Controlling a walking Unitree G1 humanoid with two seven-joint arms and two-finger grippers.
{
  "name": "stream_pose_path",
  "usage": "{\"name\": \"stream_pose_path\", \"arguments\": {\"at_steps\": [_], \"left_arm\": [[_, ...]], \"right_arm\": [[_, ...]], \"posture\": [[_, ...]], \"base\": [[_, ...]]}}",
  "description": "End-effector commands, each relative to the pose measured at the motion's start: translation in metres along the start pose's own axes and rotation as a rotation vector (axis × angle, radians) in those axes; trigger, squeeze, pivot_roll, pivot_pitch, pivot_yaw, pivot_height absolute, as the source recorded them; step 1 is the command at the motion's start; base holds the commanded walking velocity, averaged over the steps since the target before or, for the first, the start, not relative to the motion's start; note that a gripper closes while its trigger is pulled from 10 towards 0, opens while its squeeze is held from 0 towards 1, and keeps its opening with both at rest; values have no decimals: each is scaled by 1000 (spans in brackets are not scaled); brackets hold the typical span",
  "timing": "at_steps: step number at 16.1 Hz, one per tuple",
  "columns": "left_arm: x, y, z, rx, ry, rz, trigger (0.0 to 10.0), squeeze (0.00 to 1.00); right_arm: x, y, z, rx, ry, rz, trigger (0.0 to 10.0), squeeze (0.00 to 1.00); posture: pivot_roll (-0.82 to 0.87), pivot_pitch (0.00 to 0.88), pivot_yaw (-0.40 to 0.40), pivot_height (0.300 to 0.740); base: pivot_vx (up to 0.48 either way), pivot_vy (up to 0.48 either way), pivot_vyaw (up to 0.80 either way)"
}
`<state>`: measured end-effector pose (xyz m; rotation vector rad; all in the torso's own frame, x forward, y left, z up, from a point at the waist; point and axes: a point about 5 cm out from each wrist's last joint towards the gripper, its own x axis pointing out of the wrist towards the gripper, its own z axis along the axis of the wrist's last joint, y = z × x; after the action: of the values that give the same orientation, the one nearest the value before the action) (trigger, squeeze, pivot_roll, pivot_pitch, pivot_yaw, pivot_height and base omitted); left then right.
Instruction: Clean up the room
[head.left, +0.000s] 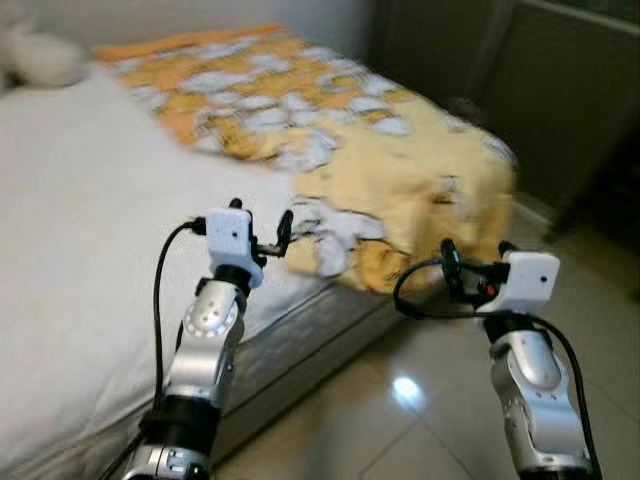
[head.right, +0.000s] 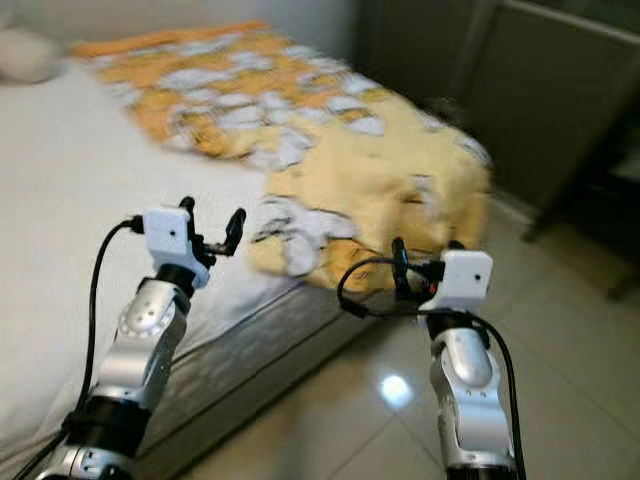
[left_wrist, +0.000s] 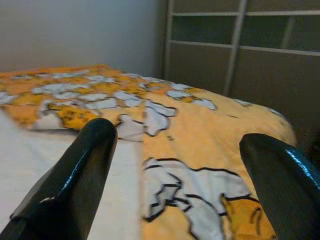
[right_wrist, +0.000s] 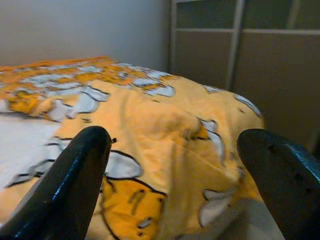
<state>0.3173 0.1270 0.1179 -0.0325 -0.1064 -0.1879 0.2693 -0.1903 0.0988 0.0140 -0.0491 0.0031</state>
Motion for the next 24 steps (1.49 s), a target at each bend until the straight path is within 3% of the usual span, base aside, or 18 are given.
{"name": "stream_pose_path", "arguments": {"at_steps": [1, 8, 11, 15, 21, 24], "left_arm": [[0, -1, 0, -9, 7, 3, 10000, 0], [-4, -4, -8, -20, 75, -6, 10000, 0], [-5, -10, -12, -12, 99, -46, 10000, 0], [0, -24, -28, -20, 201, -149, 10000, 0], [1, -21, -30, -19, 205, -108, 10000, 0], [1, -26, -32, -25, 199, -112, 10000, 0]], "right_arm": [[1, -1, -3, 5, 8, -3, 10000, 0], [-8, 0, -18, 10, 59, 4, 10000, 0], [-9, 1, -19, 13, 72, 13, 10000, 0], [-12, 2, -20, 7, 80, 33, 10000, 0], [-17, -1, -21, -26, 93, 25, 10000, 0], [-17, -1, -21, -28, 91, 28, 10000, 0]], "posture": [[-70, 0, -9, 740], [-73, 0, -6, 740], [-70, 0, -12, 740], [-82, 0, -24, 740], [-102, 0, -15, 740], [-98, 0, -19, 740]], "base": [[472, 0, 0], [472, 0, 675], [462, 0, 0], [0, 0, 0], [0, 0, -667], [211, -238, 0]]}}
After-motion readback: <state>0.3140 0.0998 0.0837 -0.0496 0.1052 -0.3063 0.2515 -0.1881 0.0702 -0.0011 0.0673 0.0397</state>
